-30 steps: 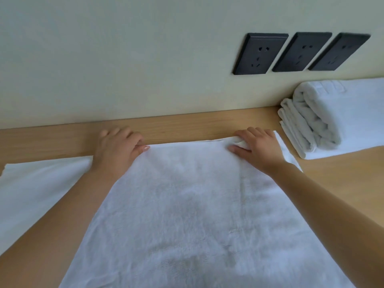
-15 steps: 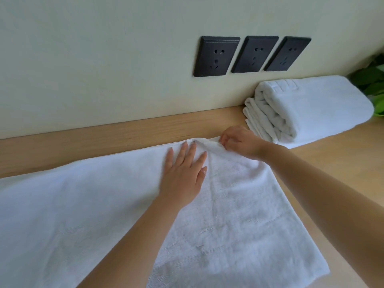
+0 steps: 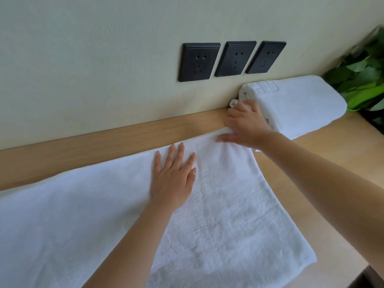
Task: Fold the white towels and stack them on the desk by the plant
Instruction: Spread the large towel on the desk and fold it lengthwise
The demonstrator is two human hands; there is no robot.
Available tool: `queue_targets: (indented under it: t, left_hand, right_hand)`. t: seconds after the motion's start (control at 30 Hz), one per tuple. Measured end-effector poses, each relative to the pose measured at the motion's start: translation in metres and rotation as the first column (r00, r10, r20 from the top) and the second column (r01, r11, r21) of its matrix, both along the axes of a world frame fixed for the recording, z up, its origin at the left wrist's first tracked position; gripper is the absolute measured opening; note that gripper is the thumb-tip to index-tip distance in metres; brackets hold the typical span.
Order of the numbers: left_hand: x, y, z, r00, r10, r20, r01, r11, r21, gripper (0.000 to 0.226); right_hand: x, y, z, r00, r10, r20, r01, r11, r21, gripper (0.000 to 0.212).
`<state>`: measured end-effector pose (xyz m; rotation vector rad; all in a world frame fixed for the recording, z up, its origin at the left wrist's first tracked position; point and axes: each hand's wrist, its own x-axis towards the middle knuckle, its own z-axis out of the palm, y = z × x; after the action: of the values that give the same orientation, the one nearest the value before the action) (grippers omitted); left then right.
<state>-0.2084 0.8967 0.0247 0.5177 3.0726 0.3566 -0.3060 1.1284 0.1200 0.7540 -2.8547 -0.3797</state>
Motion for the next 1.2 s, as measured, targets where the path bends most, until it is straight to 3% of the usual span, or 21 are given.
queue_targets:
  t: [0.1, 0.23, 0.27, 0.33, 0.4, 0.43, 0.5, 0.57, 0.63, 0.73, 0.83, 0.9, 1.03, 1.13, 1.2]
  left_hand:
    - [-0.001, 0.0, 0.001, 1.0, 0.011, 0.005, -0.011, 1.0, 0.009, 0.068]
    - [-0.002, 0.001, -0.001, 1.0, 0.009, 0.025, -0.009, 1.0, 0.003, 0.07]
    - [-0.004, 0.0, -0.004, 1.0, 0.003, 0.024, -0.003, 1.0, -0.002, 0.071]
    - [-0.01, -0.003, -0.005, 1.0, 0.004, -0.012, -0.004, 1.0, 0.017, 0.067]
    - [-0.015, -0.005, -0.008, 0.996, 0.021, -0.086, -0.014, 0.996, 0.085, 0.058]
    - [-0.017, -0.006, -0.01, 0.991, 0.029, -0.129, -0.015, 0.994, 0.11, 0.056]
    - [-0.019, -0.007, -0.013, 0.988, 0.037, -0.151, -0.017, 0.991, 0.133, 0.054]
    - [-0.017, -0.008, -0.012, 0.987, 0.043, -0.153, -0.023, 0.991, 0.13, 0.057]
    - [-0.017, -0.008, -0.011, 0.991, 0.049, -0.126, -0.034, 0.993, 0.116, 0.06]
    - [-0.014, -0.01, -0.008, 0.999, 0.037, -0.04, -0.03, 0.989, 0.145, 0.061]
    - [-0.012, -0.017, 0.003, 0.999, 0.038, -0.024, -0.027, 0.927, 0.373, 0.06]
    - [-0.003, -0.032, 0.018, 0.991, 0.083, -0.103, -0.021, 0.869, 0.495, 0.052]
    - [0.035, -0.085, 0.04, 0.932, 0.23, -0.281, -0.092, 0.898, 0.43, 0.045]
    - [0.055, -0.129, 0.022, 0.899, 0.355, -0.255, -0.313, 0.93, 0.194, 0.049]
    - [0.061, -0.15, 0.005, 0.903, 0.397, -0.164, -0.394, 0.918, 0.051, 0.055]
  right_hand:
    - [-0.002, 0.001, -0.012, 0.988, -0.146, -0.048, 0.148, 0.988, 0.045, 0.061]
    - [0.008, -0.012, -0.039, 0.924, -0.367, -0.107, 0.368, 0.93, -0.012, 0.034]
    - [0.012, -0.019, -0.046, 0.902, -0.419, -0.102, 0.409, 0.907, -0.102, 0.033]
    - [0.03, -0.039, -0.051, 0.903, -0.429, -0.008, 0.381, 0.811, -0.444, 0.039]
    - [0.062, -0.067, -0.052, 0.967, -0.23, 0.111, 0.238, 0.655, -0.717, 0.042]
    - [0.081, -0.078, -0.057, 0.979, -0.098, 0.177, 0.199, 0.64, -0.742, 0.043]
    - [0.106, -0.088, -0.074, 0.953, 0.015, 0.304, 0.187, 0.758, -0.624, 0.054]
    - [0.107, -0.081, -0.086, 0.921, -0.161, 0.354, 0.32, 0.831, -0.455, 0.07]
    - [0.091, -0.066, -0.089, 0.858, -0.378, 0.348, 0.493, 0.794, -0.355, 0.067]
    - [0.074, -0.051, -0.084, 0.784, -0.516, 0.345, 0.607, 0.754, -0.251, 0.056]
    - [0.07, -0.045, -0.088, 0.769, -0.538, 0.345, 0.626, 0.742, -0.239, 0.063]
    - [0.069, -0.045, -0.091, 0.778, -0.549, 0.305, 0.624, 0.733, -0.272, 0.071]
    - [0.075, -0.086, -0.085, 0.899, -0.39, 0.198, 0.431, 0.716, -0.549, 0.063]
    - [0.094, -0.164, -0.068, 0.98, -0.031, 0.197, 0.172, 0.636, -0.752, 0.059]
    - [0.107, -0.216, -0.064, 0.957, 0.227, 0.178, -0.012, 0.648, -0.761, 0.055]
